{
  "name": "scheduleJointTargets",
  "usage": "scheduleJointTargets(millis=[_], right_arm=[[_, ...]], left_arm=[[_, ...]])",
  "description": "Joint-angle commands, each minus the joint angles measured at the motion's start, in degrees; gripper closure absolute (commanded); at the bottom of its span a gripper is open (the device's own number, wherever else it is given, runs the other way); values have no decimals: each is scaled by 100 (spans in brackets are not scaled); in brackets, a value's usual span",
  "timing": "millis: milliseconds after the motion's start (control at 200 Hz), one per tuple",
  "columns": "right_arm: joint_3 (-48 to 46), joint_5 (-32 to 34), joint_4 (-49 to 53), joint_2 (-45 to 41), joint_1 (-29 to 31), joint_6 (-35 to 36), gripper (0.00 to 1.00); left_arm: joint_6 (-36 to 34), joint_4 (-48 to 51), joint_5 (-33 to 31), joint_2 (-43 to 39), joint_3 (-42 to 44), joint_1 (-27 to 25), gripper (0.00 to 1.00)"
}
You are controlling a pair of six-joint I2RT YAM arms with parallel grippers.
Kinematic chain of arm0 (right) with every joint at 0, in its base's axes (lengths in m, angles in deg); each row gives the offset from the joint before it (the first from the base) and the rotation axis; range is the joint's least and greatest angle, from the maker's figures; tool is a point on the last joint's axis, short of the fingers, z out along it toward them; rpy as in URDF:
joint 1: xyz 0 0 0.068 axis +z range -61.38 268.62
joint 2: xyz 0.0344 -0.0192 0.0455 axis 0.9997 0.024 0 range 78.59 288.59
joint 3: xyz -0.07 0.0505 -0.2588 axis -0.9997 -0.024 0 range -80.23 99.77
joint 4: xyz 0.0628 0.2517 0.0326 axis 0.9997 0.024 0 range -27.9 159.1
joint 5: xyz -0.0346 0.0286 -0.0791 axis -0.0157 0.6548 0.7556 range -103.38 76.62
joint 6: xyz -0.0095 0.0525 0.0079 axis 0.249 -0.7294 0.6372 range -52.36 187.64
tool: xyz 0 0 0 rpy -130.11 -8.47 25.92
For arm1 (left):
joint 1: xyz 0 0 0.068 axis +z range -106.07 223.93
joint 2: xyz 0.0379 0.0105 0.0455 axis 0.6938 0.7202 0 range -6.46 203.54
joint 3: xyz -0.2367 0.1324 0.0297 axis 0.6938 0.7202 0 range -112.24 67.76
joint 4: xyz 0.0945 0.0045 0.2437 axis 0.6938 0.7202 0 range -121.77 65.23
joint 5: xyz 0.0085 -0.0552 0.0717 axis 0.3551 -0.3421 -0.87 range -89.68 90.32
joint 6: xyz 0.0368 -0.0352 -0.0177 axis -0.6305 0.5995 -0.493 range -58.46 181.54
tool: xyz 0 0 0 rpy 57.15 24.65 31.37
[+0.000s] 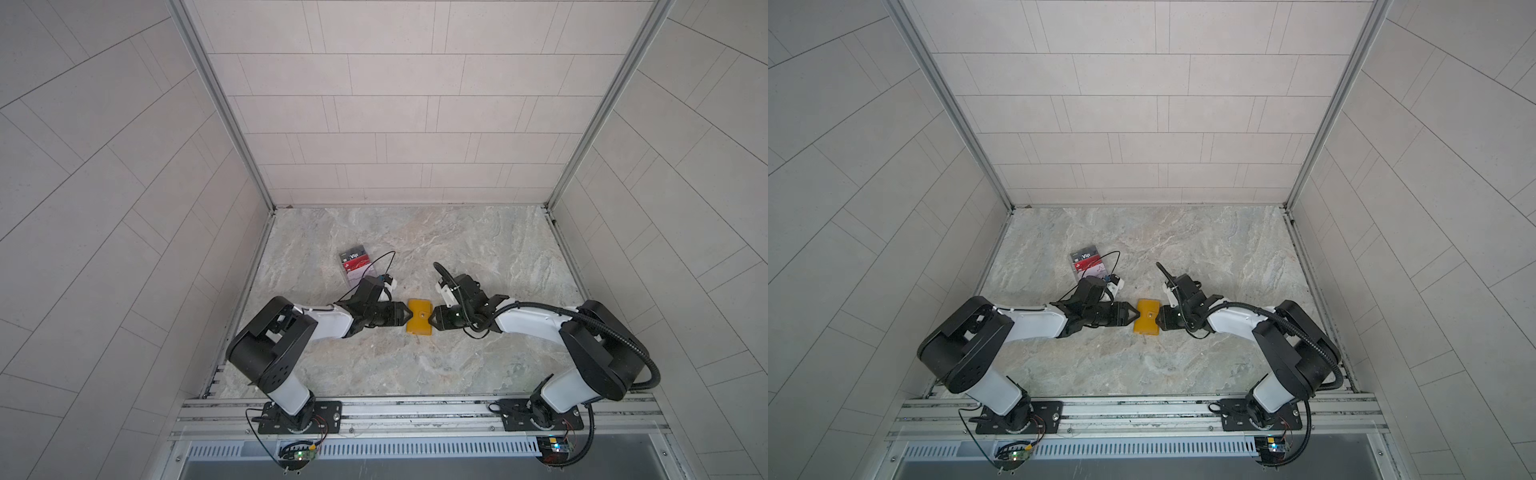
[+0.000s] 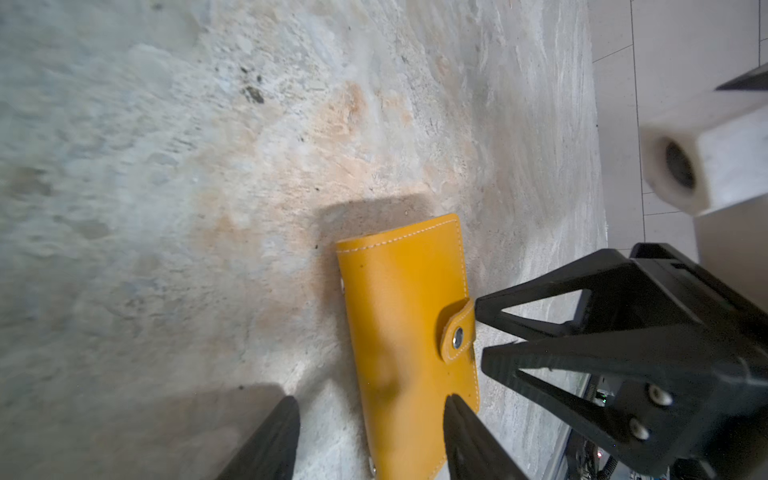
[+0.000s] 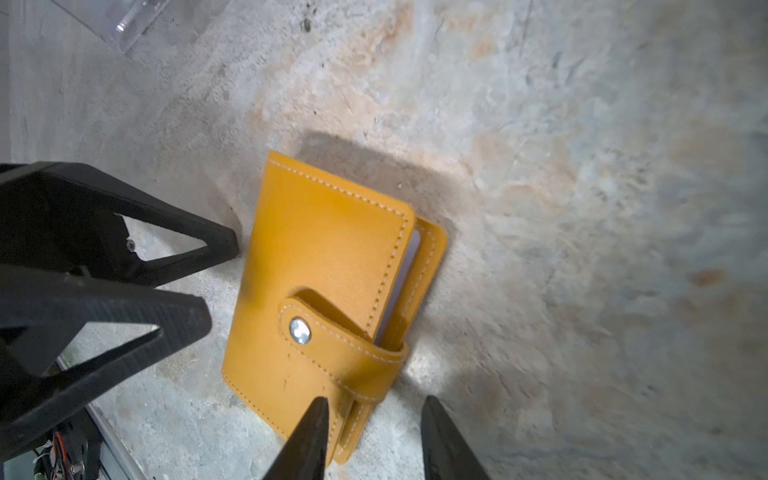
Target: Take the credit cards out of the card holder
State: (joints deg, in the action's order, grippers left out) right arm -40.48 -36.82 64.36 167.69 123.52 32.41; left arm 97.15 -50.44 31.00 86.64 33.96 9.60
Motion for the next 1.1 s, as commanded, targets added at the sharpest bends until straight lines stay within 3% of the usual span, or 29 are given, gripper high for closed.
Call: scheduleJointTargets(millis=[0, 390, 746, 1096], right_arm=[[69, -50, -179, 152, 44, -141, 62], [-37, -269, -608, 594, 44, -335, 71], [-42, -407, -864, 703, 44, -446, 72], [46, -100, -498, 409, 44, -307, 67]], left_arm=[[106, -166, 111, 128, -72, -64, 41], [683, -1180, 633, 418, 172, -71, 51], [1272, -2228, 1168, 235, 329, -67, 59], [1256, -2153, 948, 229, 388, -72, 81]])
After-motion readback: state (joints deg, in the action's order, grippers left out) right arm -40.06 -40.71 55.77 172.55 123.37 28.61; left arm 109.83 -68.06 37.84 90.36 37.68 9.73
